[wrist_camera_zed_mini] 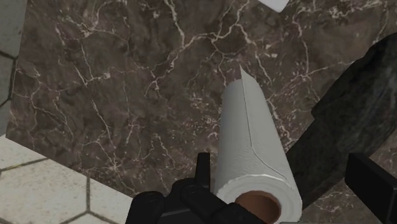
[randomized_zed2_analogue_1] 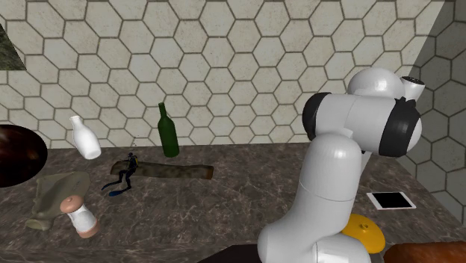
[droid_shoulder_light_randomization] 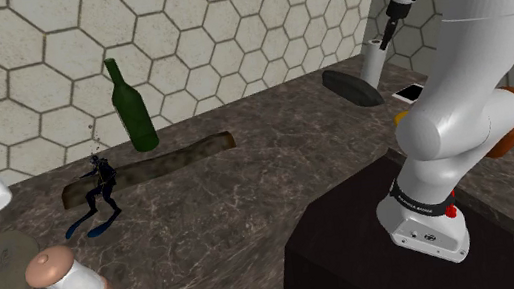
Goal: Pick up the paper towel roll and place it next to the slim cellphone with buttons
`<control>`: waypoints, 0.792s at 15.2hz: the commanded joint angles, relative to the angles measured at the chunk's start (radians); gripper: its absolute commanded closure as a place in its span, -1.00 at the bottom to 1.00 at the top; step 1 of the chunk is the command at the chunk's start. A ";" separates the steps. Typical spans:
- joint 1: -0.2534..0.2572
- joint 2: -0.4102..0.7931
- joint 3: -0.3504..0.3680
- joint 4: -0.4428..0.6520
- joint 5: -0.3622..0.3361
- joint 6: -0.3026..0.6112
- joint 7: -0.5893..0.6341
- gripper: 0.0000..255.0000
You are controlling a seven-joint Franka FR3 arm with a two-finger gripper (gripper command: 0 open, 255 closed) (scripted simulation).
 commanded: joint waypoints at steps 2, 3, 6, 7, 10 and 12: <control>0.004 -0.030 -0.010 0.032 -0.026 -0.054 0.017 -1.00; 0.005 -0.043 -0.014 0.050 -0.038 -0.082 0.024 -1.00; 0.005 -0.053 -0.017 0.065 -0.046 -0.105 0.030 -1.00; 0.005 -0.053 -0.017 0.065 -0.046 -0.105 0.030 -1.00; 0.005 -0.053 -0.017 0.065 -0.046 -0.105 0.030 -1.00; 0.005 -0.053 -0.017 0.065 -0.046 -0.105 0.030 -1.00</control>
